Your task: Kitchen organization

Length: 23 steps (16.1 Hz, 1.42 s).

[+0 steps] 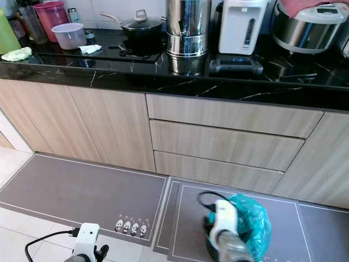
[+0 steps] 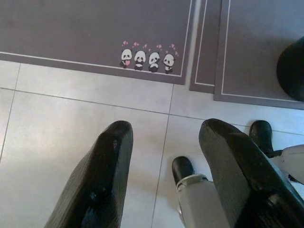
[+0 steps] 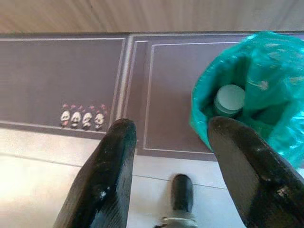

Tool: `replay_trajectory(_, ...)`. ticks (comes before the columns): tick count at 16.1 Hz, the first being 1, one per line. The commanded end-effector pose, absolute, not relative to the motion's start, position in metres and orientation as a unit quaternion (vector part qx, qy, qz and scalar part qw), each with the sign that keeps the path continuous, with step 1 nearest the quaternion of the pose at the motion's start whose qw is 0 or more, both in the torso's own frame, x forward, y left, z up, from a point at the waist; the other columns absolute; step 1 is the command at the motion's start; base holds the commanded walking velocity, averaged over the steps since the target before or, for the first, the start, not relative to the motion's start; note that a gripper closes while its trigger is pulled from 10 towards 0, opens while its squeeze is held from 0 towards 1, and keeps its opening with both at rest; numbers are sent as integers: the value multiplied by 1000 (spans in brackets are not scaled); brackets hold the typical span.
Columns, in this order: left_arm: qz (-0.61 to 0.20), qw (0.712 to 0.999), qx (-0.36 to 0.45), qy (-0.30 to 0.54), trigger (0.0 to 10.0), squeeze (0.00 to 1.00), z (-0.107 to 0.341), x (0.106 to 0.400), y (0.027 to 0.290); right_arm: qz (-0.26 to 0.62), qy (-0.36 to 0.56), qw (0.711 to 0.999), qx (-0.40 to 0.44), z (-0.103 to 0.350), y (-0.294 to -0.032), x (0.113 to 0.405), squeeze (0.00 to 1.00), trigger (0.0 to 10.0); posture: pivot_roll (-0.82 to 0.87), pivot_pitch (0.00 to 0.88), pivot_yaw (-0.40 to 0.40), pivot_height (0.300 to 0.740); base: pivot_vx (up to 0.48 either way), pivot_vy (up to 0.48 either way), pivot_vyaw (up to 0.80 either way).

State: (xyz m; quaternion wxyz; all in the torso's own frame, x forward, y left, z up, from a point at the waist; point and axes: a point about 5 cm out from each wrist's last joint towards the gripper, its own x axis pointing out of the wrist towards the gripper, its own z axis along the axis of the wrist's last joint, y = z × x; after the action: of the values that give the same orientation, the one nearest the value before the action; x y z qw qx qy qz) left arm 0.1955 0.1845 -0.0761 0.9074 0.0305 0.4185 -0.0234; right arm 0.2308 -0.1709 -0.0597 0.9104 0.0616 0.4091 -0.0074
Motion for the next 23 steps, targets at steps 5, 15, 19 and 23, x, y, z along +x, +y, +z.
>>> replay_trajectory(5,-33,903,45,425,10000,0,-77,193,187,-11,420,906,50,-63,-180,224,0,10000,4,0,48,740,0,0,0)
replay_trajectory(15,-35,906,44,419,10000,0,-76,196,185,-18,421,905,62,-64,-184,221,0,10000,7,0,43,740,0,0,-156)
replay_trajectory(19,-32,906,42,420,10000,0,-76,195,186,-15,419,906,54,-64,-185,222,0,10000,7,0,37,740,0,-243,0)
replay_trajectory(23,-29,906,39,420,10000,0,-76,194,187,-15,421,905,57,-64,-184,222,0,10000,6,0,36,740,0,-480,-478)
